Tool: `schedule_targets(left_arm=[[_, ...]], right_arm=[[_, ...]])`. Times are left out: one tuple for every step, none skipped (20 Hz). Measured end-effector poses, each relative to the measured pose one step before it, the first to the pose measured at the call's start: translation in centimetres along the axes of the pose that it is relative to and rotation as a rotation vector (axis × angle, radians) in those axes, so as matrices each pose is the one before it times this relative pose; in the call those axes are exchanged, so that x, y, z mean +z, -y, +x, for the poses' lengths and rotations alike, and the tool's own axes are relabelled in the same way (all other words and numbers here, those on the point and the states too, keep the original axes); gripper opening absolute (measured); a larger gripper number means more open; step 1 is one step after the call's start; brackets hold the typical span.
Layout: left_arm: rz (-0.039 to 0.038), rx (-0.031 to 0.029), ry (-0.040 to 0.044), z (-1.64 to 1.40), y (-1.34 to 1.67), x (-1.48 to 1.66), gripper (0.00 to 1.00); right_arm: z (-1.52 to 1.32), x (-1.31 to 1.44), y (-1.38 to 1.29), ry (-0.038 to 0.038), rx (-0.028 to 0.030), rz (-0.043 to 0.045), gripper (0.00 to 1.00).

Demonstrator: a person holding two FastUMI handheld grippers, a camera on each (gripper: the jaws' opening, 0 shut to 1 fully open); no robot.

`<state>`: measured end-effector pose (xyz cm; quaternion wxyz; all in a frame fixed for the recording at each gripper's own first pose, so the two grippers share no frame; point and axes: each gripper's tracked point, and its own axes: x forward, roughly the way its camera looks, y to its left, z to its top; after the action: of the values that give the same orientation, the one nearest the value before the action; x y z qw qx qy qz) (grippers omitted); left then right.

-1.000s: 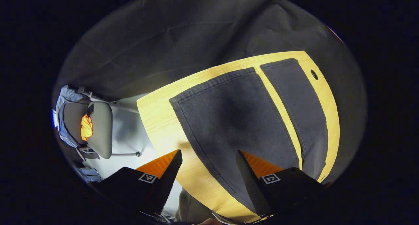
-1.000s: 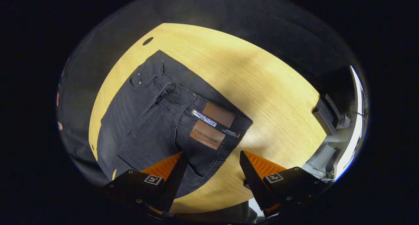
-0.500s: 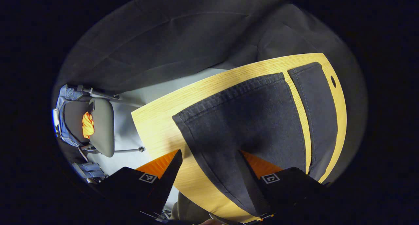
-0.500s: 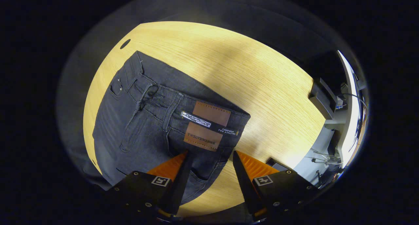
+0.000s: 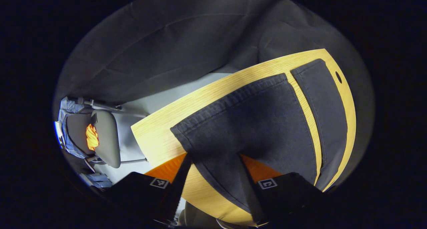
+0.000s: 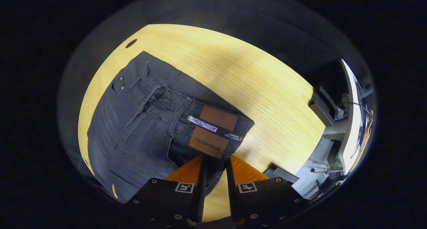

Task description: Grasp the waist and the cuffs of the jeans and fold them to make the two legs overlap; first hold the waist and fold one-third of the jeans toward the cuffs, then hold the cuffs and fold the remaining one-third in the same direction to finish folding.

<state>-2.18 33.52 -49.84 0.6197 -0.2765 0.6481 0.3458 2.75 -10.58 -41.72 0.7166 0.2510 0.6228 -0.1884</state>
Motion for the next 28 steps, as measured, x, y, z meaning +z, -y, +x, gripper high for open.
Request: schedule_targets(left_arm=[[0.00068, -0.0138, 0.01303, 0.137, -0.026, 0.411, 0.59], [-0.01873, -0.01588, 0.00716, 0.028, 0.326, 0.172, 0.37], [-0.00446, -0.0259, -0.00915, -0.012, 0.352, -0.007, 0.14], [0.00819, -0.0314, 0.01935, -0.197, -0.055, 0.444, 0.13], [-0.01838, -0.02984, -0.0094, 0.291, 0.281, -0.64, 0.01], [0.02381, -0.02539, 0.01277, -0.296, 0.059, 0.375, 0.01], [0.00955, -0.01654, 0.01332, -0.272, 0.11, -0.008, 0.01], [0.02849, -0.01749, 0.02083, -0.191, 0.075, 0.275, 0.01], [0.02164, -0.02291, 0.03011, -0.293, 0.192, 0.47, 0.01], [0.01779, -0.0219, 0.02271, -0.565, 0.332, 0.19, 0.01], [0.01132, -0.02214, 0.01496, -0.357, 0.265, 0.214, 0.01], [0.00347, -0.01593, 0.00816, -0.325, 0.47, 0.128, 0.01], [0.00324, -0.015, 0.00612, -0.299, 0.357, 0.334, 0.01], [-0.00332, -0.0168, 0.00628, -0.787, 0.586, 0.633, 0.01], [-0.00016, -0.02205, 0.00782, -0.63, 0.69, 0.453, 0.01], [0.00054, -0.02254, 0.01325, -0.43, 0.617, 0.456, 0.01], [-0.00238, -0.02829, 0.01475, -0.5, 0.836, 0.694, 0.01], [-0.00478, -0.02198, 0.01124, -0.543, 0.755, 0.754, 0.01], [-0.00657, -0.02064, 0.0096, -0.269, 0.79, 0.902, 0.01], [-0.00263, -0.01779, 0.01195, -0.095, 1.108, 0.932, 0.01], [0.00101, -0.01403, 0.00591, -0.162, 0.926, 0.693, 0.01], [0.00602, -0.01571, 0.008, 0.263, 0.926, 0.752, 0.01], [0.01033, -0.01548, -0.00197, 0.166, 0.794, 0.555, 0.01], [0.00521, -0.0122, 0.00115, 0.434, 0.636, 0.539, 0.01], [0.0069, -0.01631, -0.00213, 0.514, 0.706, 0.603, 0.01], [0.00448, -0.00398, -0.00149, 0.624, 0.193, 0.661, 0.01], [0.00362, -0.01078, -0.0076, 0.613, 0.509, 0.591, 0.01], [-0.00331, -0.0109, -0.00099, 0.581, 0.599, 0.649, 0.01]], right_arm=[[0.055, 0.137, -0.046, 0.004, 0.01325, -0.0059, 0.33], [0.188, 0.039, -0.412, -0.00784, 0.04049, 0.03467, 0.33], [-0.431, 0.083, -0.24, 0.00543, 0.02276, 0.02991, 0.12], [0.069, -0.224, -0.012, -0.01582, 0.03245, 0.01465, 0.15], [0.101, 0.074, -0.029, -0.00416, 0.03517, 0.02646, 0.15], [0.362, -0.115, -0.235, -0.00347, 0.04668, 0.0335, 0.16], [-0.644, 0.133, -0.253, 0.00912, 0.03074, 0.03962, 0.11], [0.149, 0.018, -0.285, 0.00437, 0.04071, 0.02478, 0.06], [-0.26, 0.114, -0.13, 0.01445, 0.0325, 0.02668, 0.06], [-0.333, 0.19, -0.312, 0.01703, 0.03506, 0.01747, 0.06], [-0.469, 0.283, -0.091, 0.0216, 0.02898, 0.01054, 0.06], [-0.362, 0.176, 0.067, 0.02136, 0.01056, 0.01136, 0.06], [-0.258, 0.085, -0.414, 0.01341, 0.02726, 0.01288, 0.06], [-0.106, 0.154, -0.315, 0.01988, 0.01335, 0.01006, 0.06], [-0.275, 0.147, -0.676, 0.01307, 0.02242, 0.00386, 0.06], [-0.299, 0.318, -0.033, 0.00908, 0.01089, -0.00007, 0.06], [-0.261, 0.278, -0.238, 0.00843, 0.01319, 0.00031, 0.06], [-0.25, 0.224, -0.314, 0.00617, 0.01861, 0.01233, 0.06], [-0.219, 0.284, -0.76, 0.0074, 0.02505, 0.01182, 0.06], [-0.109, 0.344, -0.781, 0.01469, 0.01626, 0.01264, 0.06], [-0.157, 0.204, -0.695, 0.00546, 0.01419, 0.00668, 0.06], [-0.285, 0.217, -1.372, 0.00994, 0.01783, 0.00847, 0.06], [-0.426, 0.162, -1.003, 0.00595, 0.00484, 0.0011, 0.06], [0.026, 0.13, -0.747, 0.00493, 0.00397, 0.0004, 0.06], [-0.191, 0.088, -0.718, 0.00809, 0.00325, 0.00211, 0.06], [0.173, 0.097, -0.862, 0.00283, 0.00788, -0.00264, 0.06], [-0.103, 0.215, -0.592, 0.01289, -0.00094, 0.00586, 0.06], [0.112, 0.077, -0.725, 0.00079, 0.00269, 0.00359, 0.06]])
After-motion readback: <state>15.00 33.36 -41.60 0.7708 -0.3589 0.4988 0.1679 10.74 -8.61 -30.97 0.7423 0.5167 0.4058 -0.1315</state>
